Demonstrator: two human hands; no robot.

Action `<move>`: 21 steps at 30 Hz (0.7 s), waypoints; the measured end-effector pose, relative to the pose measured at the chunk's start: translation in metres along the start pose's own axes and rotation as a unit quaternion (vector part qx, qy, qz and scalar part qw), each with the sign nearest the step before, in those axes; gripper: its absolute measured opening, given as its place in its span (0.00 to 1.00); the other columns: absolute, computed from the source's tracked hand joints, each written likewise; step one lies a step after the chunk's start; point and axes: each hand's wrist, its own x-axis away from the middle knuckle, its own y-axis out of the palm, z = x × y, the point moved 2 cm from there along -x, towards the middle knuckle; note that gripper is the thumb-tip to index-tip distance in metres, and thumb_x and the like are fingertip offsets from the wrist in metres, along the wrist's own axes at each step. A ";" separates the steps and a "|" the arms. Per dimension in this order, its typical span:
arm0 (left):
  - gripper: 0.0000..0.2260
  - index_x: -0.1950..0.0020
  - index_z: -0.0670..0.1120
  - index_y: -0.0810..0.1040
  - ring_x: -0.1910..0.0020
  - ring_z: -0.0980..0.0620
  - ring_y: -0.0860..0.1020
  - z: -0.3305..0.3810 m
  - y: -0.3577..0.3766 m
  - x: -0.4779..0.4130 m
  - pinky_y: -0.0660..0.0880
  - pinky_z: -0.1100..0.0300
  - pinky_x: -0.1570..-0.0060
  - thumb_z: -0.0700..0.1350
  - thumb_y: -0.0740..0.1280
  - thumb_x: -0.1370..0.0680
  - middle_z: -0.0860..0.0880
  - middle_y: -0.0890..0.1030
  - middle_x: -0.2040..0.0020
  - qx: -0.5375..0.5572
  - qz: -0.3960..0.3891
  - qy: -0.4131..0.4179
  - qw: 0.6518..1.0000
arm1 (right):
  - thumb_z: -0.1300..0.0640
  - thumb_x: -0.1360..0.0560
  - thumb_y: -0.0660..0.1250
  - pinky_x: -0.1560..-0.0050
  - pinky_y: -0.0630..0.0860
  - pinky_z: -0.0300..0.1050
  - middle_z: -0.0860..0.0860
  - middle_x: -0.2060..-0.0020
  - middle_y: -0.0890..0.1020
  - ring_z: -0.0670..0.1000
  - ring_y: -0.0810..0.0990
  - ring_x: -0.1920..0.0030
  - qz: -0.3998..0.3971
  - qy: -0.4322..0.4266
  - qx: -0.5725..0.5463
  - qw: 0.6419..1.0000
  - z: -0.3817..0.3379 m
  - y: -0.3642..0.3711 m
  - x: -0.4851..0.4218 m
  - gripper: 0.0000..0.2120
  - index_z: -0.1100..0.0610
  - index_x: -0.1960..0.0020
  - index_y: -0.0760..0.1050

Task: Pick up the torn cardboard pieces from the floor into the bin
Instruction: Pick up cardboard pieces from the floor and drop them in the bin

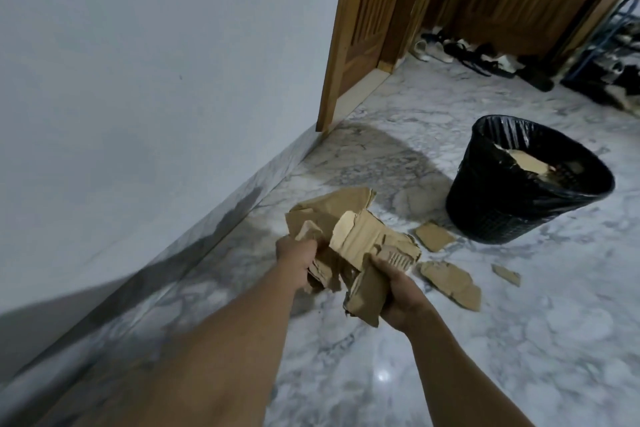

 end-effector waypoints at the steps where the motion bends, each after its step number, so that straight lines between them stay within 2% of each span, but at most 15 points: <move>1: 0.11 0.47 0.42 0.78 0.57 0.42 0.82 0.004 0.014 0.003 0.79 0.54 0.61 0.35 0.69 0.28 0.41 0.82 0.56 0.022 -0.011 -0.010 1.000 | 0.54 0.23 0.69 0.45 0.80 0.61 0.63 0.49 0.82 0.61 0.82 0.52 0.005 -0.011 0.030 0.999 -0.011 -0.001 0.001 0.20 0.63 0.34 0.75; 5: 0.14 0.45 0.40 0.80 0.54 0.42 0.81 0.028 0.071 0.017 0.79 0.51 0.55 0.36 0.73 0.31 0.41 0.82 0.53 0.077 -0.070 -0.019 0.994 | 0.56 0.25 0.73 0.56 0.83 0.57 0.62 0.48 0.85 0.61 0.85 0.52 0.078 -0.062 0.108 0.989 -0.075 -0.017 0.017 0.20 0.62 0.36 0.76; 8: 0.14 0.45 0.40 0.78 0.56 0.43 0.80 0.049 0.116 0.026 0.77 0.54 0.58 0.37 0.74 0.28 0.42 0.81 0.52 0.108 -0.103 -0.016 0.989 | 0.58 0.29 0.77 0.52 0.83 0.63 0.62 0.52 0.86 0.62 0.85 0.54 0.142 -0.121 0.150 0.971 -0.133 -0.037 0.033 0.20 0.64 0.41 0.79; 11: 0.19 0.40 0.40 0.75 0.54 0.41 0.80 0.058 0.164 0.036 0.78 0.52 0.57 0.39 0.75 0.28 0.41 0.79 0.49 0.151 -0.127 -0.018 0.980 | 0.56 0.31 0.79 0.51 0.83 0.61 0.62 0.51 0.85 0.61 0.85 0.54 0.176 -0.149 0.174 0.957 -0.177 -0.062 0.045 0.22 0.64 0.41 0.79; 13: 0.19 0.43 0.41 0.73 0.54 0.41 0.81 0.061 0.186 0.041 0.80 0.51 0.59 0.40 0.77 0.30 0.41 0.80 0.49 0.174 -0.146 -0.034 0.973 | 0.52 0.37 0.82 0.49 0.82 0.64 0.62 0.49 0.85 0.62 0.85 0.52 0.180 -0.141 0.210 0.951 -0.202 -0.072 0.054 0.30 0.64 0.39 0.79; 15: 0.25 0.45 0.40 0.76 0.57 0.44 0.82 0.075 0.209 0.038 0.80 0.54 0.66 0.46 0.80 0.36 0.41 0.82 0.50 0.152 -0.163 -0.027 0.974 | 0.49 0.41 0.84 0.48 0.81 0.66 0.62 0.47 0.85 0.63 0.84 0.48 0.158 -0.138 0.265 0.941 -0.234 -0.078 0.063 0.37 0.64 0.37 0.78; 17: 0.35 0.45 0.44 0.79 0.56 0.46 0.83 0.096 0.247 0.006 0.80 0.56 0.66 0.58 0.79 0.46 0.42 0.83 0.49 0.094 -0.165 0.017 0.982 | 0.51 0.31 0.79 0.52 0.83 0.59 0.62 0.47 0.84 0.61 0.85 0.50 0.134 -0.159 0.308 0.929 -0.274 -0.074 0.077 0.29 0.65 0.36 0.78; 18: 0.37 0.44 0.44 0.79 0.55 0.47 0.82 0.110 0.268 -0.016 0.78 0.57 0.66 0.62 0.77 0.47 0.43 0.83 0.49 0.068 -0.152 0.048 0.985 | 0.52 0.28 0.76 0.57 0.84 0.54 0.61 0.49 0.85 0.59 0.85 0.54 0.124 -0.171 0.321 0.923 -0.297 -0.072 0.083 0.25 0.65 0.36 0.78; 19: 0.37 0.43 0.44 0.80 0.53 0.49 0.82 0.130 0.282 -0.015 0.77 0.58 0.64 0.65 0.75 0.45 0.43 0.83 0.47 0.045 -0.148 0.079 0.985 | 0.53 0.26 0.75 0.59 0.84 0.52 0.60 0.50 0.85 0.58 0.85 0.56 0.114 -0.185 0.330 0.919 -0.323 -0.073 0.087 0.24 0.65 0.36 0.78; 21: 0.33 0.43 0.42 0.78 0.52 0.52 0.80 0.176 0.282 0.061 0.76 0.60 0.60 0.64 0.74 0.38 0.47 0.82 0.46 0.030 -0.139 0.130 0.981 | 0.52 0.28 0.76 0.55 0.84 0.55 0.60 0.50 0.85 0.58 0.85 0.54 0.094 -0.212 0.339 0.912 -0.369 -0.075 0.097 0.23 0.64 0.37 0.79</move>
